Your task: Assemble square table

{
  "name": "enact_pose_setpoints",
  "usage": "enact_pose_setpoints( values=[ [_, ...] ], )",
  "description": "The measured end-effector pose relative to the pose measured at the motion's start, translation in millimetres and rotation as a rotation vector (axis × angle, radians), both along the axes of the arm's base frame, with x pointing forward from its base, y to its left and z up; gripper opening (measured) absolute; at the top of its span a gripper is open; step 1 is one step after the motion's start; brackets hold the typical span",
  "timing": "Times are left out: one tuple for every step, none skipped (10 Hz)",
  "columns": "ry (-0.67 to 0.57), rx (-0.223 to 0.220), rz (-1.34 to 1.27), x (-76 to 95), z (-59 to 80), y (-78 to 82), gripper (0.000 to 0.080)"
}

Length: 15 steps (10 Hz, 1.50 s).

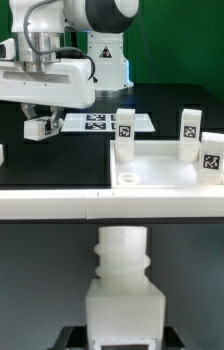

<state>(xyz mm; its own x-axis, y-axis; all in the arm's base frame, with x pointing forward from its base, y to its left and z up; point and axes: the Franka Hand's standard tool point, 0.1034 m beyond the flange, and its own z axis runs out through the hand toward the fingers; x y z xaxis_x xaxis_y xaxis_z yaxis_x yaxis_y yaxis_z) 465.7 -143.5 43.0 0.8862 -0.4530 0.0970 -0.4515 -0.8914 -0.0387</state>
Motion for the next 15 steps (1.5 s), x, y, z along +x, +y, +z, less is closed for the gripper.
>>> enact_pose_setpoints(
  values=[
    [-0.002, -0.014, 0.06, -2.0, -0.8, 0.4, 0.0282],
    [-0.019, -0.077, 0.171, -9.6, -4.1, 2.3, 0.0283],
    [-0.032, -0.15, 0.263, -17.5, -10.3, 5.5, 0.0283],
    [-0.021, -0.182, 0.336, -25.2, -17.4, 1.3, 0.0284],
    [-0.019, -0.206, 0.413, -29.3, -19.5, -5.4, 0.0284],
    [-0.033, -0.235, 0.473, -28.8, -20.0, -2.1, 0.0284],
    [-0.052, -0.274, 0.513, -27.0, -20.9, 3.2, 0.0284],
    [-0.048, -0.274, 0.53, -27.9, -22.9, 4.7, 0.0284],
    [-0.048, -0.274, 0.526, -28.1, -22.8, 3.9, 0.0284],
    [-0.048, -0.274, 0.525, -28.1, -22.8, 3.9, 0.0284],
    [-0.048, -0.274, 0.525, -28.1, -22.8, 3.8, 0.0357],
    [-0.048, -0.274, 0.525, -28.2, -22.8, 3.7, 0.0494],
    [-0.048, -0.274, 0.525, -28.2, -22.9, 3.7, 0.0494],
    [-0.048, -0.274, 0.525, -28.2, -22.9, 3.7, 0.0616],
    [-0.045, -0.269, 0.523, -28.4, -23.4, 4.8, 0.0639]
  ],
)
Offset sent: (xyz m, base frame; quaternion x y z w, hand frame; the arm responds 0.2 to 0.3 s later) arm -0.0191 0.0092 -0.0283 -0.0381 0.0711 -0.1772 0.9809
